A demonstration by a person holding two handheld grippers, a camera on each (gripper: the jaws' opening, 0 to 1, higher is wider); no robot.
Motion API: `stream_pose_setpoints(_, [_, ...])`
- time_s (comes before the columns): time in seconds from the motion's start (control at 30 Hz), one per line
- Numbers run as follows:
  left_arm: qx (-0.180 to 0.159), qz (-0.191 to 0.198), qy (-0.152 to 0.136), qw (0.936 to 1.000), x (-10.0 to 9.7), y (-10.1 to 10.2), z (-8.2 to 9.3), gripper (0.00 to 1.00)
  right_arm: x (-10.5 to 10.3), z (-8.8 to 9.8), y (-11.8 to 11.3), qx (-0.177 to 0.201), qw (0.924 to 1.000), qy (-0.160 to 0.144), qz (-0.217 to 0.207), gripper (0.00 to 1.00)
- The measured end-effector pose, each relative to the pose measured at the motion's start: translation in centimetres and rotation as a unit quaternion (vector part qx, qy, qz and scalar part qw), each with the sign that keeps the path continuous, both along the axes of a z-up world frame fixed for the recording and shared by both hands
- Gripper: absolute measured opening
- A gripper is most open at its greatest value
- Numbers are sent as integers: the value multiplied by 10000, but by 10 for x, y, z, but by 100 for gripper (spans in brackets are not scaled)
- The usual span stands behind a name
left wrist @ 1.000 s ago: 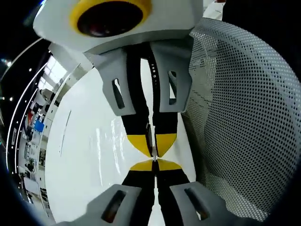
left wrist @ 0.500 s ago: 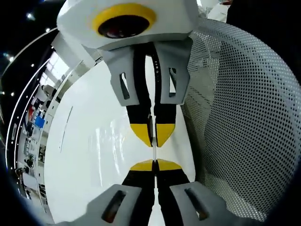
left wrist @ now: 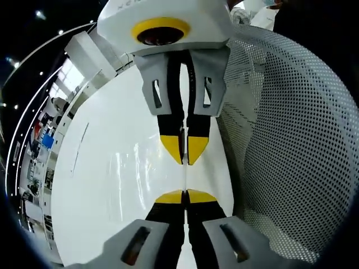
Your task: Open the resealable bag by pulling the two sides of the seal apart until the entire bag opening is separated and visibly accessible.
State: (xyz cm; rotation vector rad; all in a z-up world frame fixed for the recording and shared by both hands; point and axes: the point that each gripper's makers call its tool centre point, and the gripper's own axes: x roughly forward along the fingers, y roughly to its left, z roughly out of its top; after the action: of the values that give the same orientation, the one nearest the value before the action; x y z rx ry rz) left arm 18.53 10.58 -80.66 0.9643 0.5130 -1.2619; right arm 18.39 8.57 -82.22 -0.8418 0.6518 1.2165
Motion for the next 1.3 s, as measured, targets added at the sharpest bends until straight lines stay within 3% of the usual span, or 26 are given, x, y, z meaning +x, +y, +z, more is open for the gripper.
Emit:
stream_pose_setpoints(0.8, [-136, 273, 169, 9994, 2, 4, 2, 0, 2, -1, -6, 141, 9994, 117, -297, 0])
stream_pose_setpoints(1.3, [-136, 270, 209, 9993, 2, 8, 3, 0, 3, -2, -16, 36, 9993, 115, -361, 0])
